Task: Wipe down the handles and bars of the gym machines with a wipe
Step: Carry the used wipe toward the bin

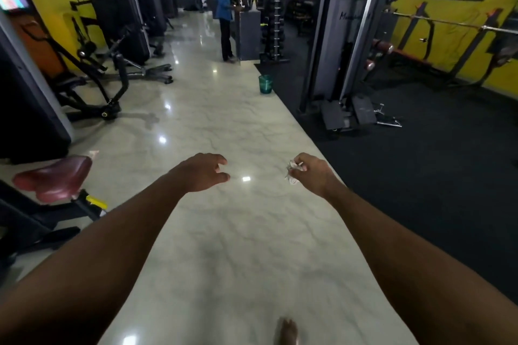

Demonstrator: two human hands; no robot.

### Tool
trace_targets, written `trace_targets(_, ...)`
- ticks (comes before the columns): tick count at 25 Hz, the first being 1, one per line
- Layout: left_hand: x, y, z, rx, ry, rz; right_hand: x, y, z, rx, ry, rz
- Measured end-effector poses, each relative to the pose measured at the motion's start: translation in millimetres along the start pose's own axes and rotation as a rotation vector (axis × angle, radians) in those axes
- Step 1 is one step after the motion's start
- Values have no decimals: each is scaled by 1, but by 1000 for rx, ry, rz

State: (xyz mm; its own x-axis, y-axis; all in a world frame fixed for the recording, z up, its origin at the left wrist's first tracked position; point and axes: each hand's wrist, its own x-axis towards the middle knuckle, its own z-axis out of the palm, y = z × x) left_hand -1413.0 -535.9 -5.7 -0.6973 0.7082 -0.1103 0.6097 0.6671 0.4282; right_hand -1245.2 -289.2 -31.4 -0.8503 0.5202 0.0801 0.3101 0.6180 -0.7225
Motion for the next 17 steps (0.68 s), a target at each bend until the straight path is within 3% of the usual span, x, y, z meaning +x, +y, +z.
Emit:
trace_targets(4, 184, -9, -11, 1, -3, -9, 188, 44, -7, 42, 5, 12)
trace_targets(10, 434, -15, -70, -16, 6, -58, 449, 50, -29, 63, -58, 1)
trace_targets(17, 718, -80, -106, -13, 35, -56, 746, 92, 12, 73, -89, -16)
